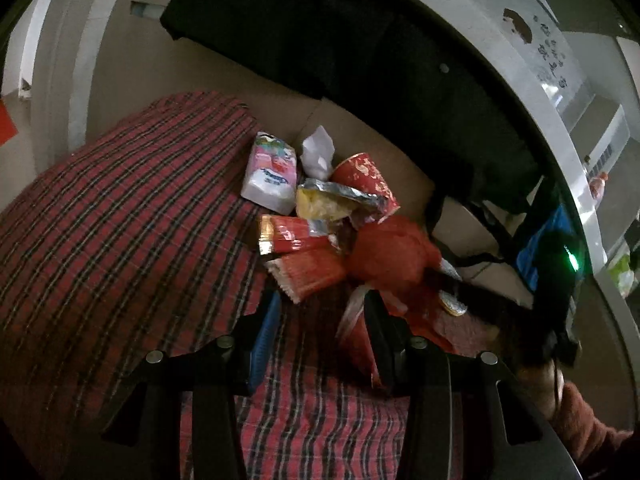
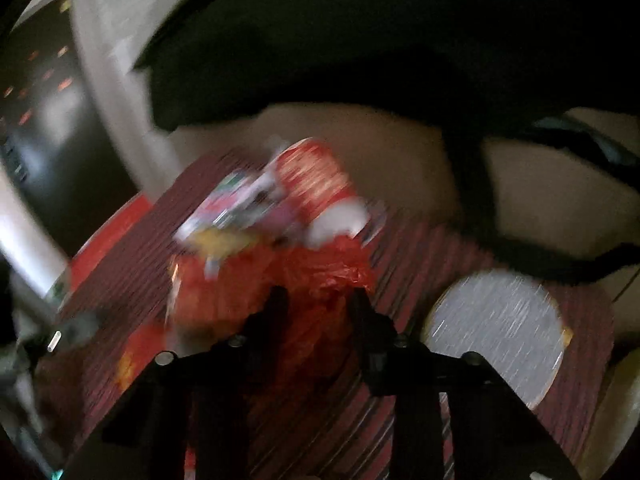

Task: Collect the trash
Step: 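Grasp the red snack stick wrapper with the left tool while the right tool grasps the red paper cup, then carry the red wrapper and red paper cup with both tools over the wastebasket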

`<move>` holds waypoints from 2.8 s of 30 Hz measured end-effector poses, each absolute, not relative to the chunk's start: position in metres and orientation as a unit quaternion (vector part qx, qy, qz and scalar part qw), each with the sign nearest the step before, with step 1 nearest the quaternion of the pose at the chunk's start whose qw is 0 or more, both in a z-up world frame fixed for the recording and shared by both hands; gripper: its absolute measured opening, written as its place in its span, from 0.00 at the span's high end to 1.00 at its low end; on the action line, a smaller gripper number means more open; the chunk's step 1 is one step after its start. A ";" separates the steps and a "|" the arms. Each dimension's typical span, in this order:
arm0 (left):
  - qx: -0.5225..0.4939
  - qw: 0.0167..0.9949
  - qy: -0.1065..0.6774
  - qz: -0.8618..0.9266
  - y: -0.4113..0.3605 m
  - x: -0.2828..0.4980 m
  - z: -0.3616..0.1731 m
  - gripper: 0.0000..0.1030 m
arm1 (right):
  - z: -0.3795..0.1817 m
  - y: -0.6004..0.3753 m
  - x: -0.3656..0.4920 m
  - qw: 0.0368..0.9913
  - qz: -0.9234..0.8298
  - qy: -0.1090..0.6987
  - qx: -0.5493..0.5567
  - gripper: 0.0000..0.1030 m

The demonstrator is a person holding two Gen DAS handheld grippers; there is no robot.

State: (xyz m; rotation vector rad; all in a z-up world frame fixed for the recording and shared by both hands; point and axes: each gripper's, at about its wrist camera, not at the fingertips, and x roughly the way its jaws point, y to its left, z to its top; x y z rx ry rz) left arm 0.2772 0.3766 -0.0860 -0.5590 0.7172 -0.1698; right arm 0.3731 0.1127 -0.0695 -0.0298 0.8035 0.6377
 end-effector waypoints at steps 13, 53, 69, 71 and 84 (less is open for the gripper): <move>-0.189 0.894 0.399 -0.076 0.383 0.367 -0.089 0.52 | -0.108 0.065 0.265 0.819 0.359 0.447 0.001 0.84; -0.200 0.923 0.330 -0.015 0.404 0.251 -0.062 0.97 | -0.071 0.199 0.458 0.870 0.293 0.326 -0.224 0.35; -0.181 0.949 0.255 -0.045 0.362 0.216 -0.008 0.97 | -0.014 0.112 0.379 0.863 0.353 0.347 -0.102 0.50; -0.171 0.953 0.245 -0.052 0.350 0.208 0.003 0.97 | -0.005 0.094 0.358 0.863 0.357 0.344 -0.095 0.50; -0.153 0.959 0.232 -0.059 0.303 0.159 0.019 0.97 | -0.011 0.031 0.205 0.834 0.422 0.348 -0.078 0.48</move>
